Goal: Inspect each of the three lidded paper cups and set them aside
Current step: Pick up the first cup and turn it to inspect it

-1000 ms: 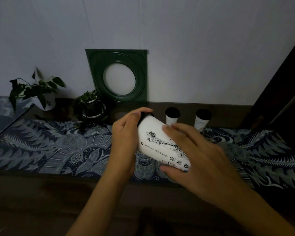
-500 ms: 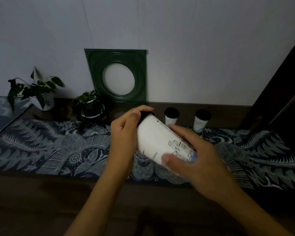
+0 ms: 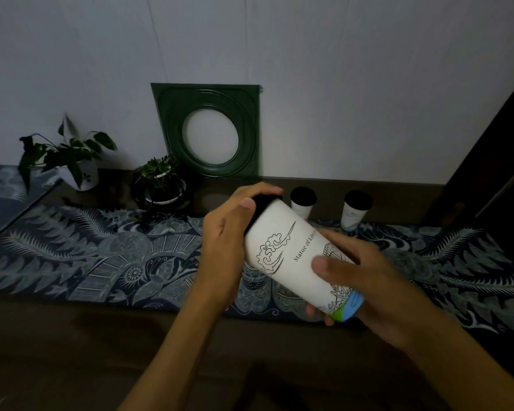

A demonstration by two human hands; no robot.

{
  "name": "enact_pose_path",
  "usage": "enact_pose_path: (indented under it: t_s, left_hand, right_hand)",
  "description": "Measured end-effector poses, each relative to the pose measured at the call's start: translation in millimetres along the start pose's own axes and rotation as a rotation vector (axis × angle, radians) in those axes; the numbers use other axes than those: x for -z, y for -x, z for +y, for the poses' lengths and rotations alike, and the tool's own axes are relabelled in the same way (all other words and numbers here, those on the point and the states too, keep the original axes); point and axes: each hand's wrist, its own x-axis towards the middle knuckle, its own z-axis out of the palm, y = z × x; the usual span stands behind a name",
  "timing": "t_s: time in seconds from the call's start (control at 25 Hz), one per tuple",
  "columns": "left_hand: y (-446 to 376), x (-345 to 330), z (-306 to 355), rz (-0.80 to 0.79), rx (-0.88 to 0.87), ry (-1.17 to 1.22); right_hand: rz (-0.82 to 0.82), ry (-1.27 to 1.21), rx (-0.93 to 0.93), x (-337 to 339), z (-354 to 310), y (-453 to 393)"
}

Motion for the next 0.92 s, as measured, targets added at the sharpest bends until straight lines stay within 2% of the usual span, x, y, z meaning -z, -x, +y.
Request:
enact_pose_path:
  t_s: [0.08,0.12,0.24,0.28,0.32,0.4,0.44,0.56,0.6,0.68,0.72,0.76,0.84,0.88,0.92]
  left_hand:
    - [-2,-1,1,0.050,0.035,-0.004]
    - [-4,-2,1,0.092,0.077,-0.004]
    - [-12,-4,0,0.212,0.234,-0.017]
    - [-13,-4,0,0.215,0.260,-0.026]
    - [-14,-4,0,0.193,0.256,-0.038]
    - [-12,-3,1,0.136,0.207,-0.065]
    - [-11,-1,2,0.114,0.170,-0.073]
    - [-9,4,4,0.040,-0.023,-0.088]
    - [-8,4,3,0.037,-0.067,-0.098]
    - [-8,4,1,0.075,-0.067,-0.091]
    - [-9,3,1,0.101,-0.030,-0.074]
    - [-10,1,1,0.129,0.016,-0.066]
    - [-12,-2,1,0.166,0.109,-0.075]
    - [-13,-3,2,0.168,0.138,-0.082]
    - [-14,-3,3,0.157,0.143,-0.096]
  right_hand:
    - [0.023,0.038,0.002,0,-3,-1]
    - [0.081,0.221,0.089,-2,-1,-1]
    - [0.276,1.292,0.602,-3,12,-7]
    - [0.298,1.455,0.718,-1,15,-8]
    - [0.299,1.482,0.757,1,18,-9]
    - [0.312,1.328,0.701,0,18,-8]
    - [0.290,1.115,0.575,-2,16,-8]
    - [0.034,0.096,0.089,-1,6,-7]
    - [-0.017,-0.083,-0.018,1,6,-8]
    - [-0.043,-0.120,-0.041,3,2,-10]
    - [0.013,0.012,0.023,1,-1,-9]
    - [0.078,0.293,0.141,-1,-2,-9]
    - [0.233,1.149,0.528,0,4,-10]
    - [0.285,1.411,0.710,2,10,-11]
    - [0.290,1.489,0.778,4,14,-11]
